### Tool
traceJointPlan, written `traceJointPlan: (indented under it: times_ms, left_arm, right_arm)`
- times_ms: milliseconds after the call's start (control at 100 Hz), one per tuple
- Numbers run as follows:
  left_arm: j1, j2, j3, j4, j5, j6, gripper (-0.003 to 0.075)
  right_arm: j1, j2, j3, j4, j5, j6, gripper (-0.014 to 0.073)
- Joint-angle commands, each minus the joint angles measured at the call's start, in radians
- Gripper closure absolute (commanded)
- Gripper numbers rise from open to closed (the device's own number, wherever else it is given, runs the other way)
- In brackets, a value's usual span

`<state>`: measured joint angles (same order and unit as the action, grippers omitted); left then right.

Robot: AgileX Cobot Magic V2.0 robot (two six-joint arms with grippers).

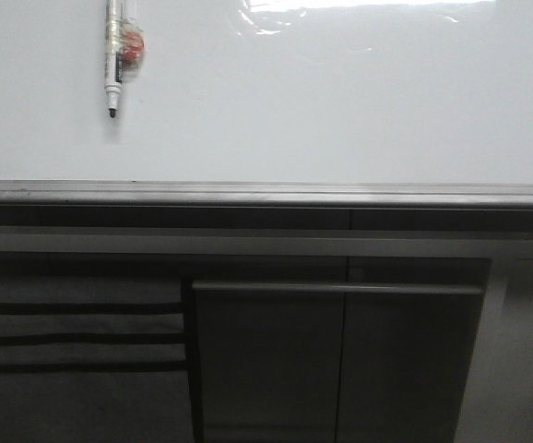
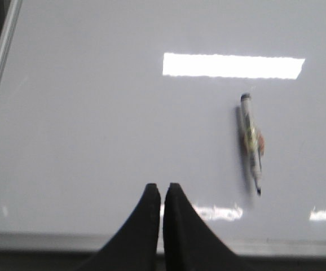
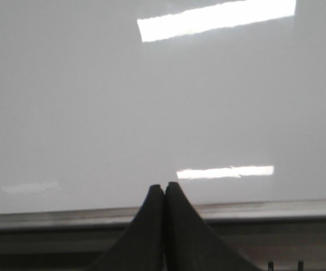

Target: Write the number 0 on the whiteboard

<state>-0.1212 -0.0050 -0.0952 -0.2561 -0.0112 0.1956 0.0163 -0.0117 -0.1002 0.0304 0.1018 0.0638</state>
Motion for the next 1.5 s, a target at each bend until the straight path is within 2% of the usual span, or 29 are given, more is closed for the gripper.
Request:
traceJointPlan:
  times_ms: [0, 100, 220, 340, 490, 560, 970, 1020, 1090, 1200, 1280, 1490]
  left_arm:
    - [0.001, -0.005, -0.130, -0.010, -0.065, -0.007, 0.0741]
    - [0.001, 0.046, -0.247, -0.010, 0.011, -0.007, 0.0741]
    - [0.001, 0.141, -0.379, -0.006, 0.136, -0.007, 0.0741]
    - [0.001, 0.258, -0.502, 0.065, 0.282, -0.007, 0.0741]
    - [0.001, 0.370, -0.593, 0.101, 0.426, -0.007, 0.0741]
    - [0.001, 0.403, -0.596, 0.061, 0.431, -0.007, 0.0741]
    - [0.001, 0.496, -0.583, 0.037, 0.435, -0.007, 0.0736]
    - [0.001, 0.511, -0.584, 0.037, 0.440, -0.007, 0.0709]
    - [0.001, 0.536, -0.584, 0.035, 0.440, -0.007, 0.0627]
    - [0.001, 0.588, -0.584, 0.000, 0.436, -0.007, 0.0448]
    - [0.001, 0.635, -0.584, -0.049, 0.420, 0.009, 0.0351]
    - [-0.023, 0.795, -0.594, -0.286, 0.402, 0.193, 0.0339]
  right_arm:
    - [-0.007, 0.017, -0.128, -0.012, 0.017, 0.000, 0.0666]
    - [-0.007, 0.073, -0.238, -0.020, 0.138, -0.014, 0.0666]
    - [-0.007, 0.177, -0.359, -0.021, 0.275, -0.100, 0.0666]
    - [-0.007, 0.290, -0.474, -0.014, 0.386, -0.113, 0.0666]
    - [-0.007, 0.378, -0.553, -0.001, 0.440, -0.113, 0.0666]
    - [-0.007, 0.394, -0.557, -0.001, 0.418, -0.113, 0.0666]
    - [-0.007, 0.400, -0.557, -0.001, 0.456, -0.113, 0.0647]
    - [-0.007, 0.400, -0.557, -0.001, 0.456, -0.113, 0.0610]
    - [-0.007, 0.400, -0.557, -0.001, 0.456, -0.113, 0.0522]
    - [-0.007, 0.402, -0.557, -0.001, 0.456, -0.113, 0.0343]
    - [-0.007, 0.407, -0.557, -0.001, 0.454, -0.113, 0.0267]
    - [-0.007, 0.422, -0.557, -0.001, 0.441, -0.113, 0.0262]
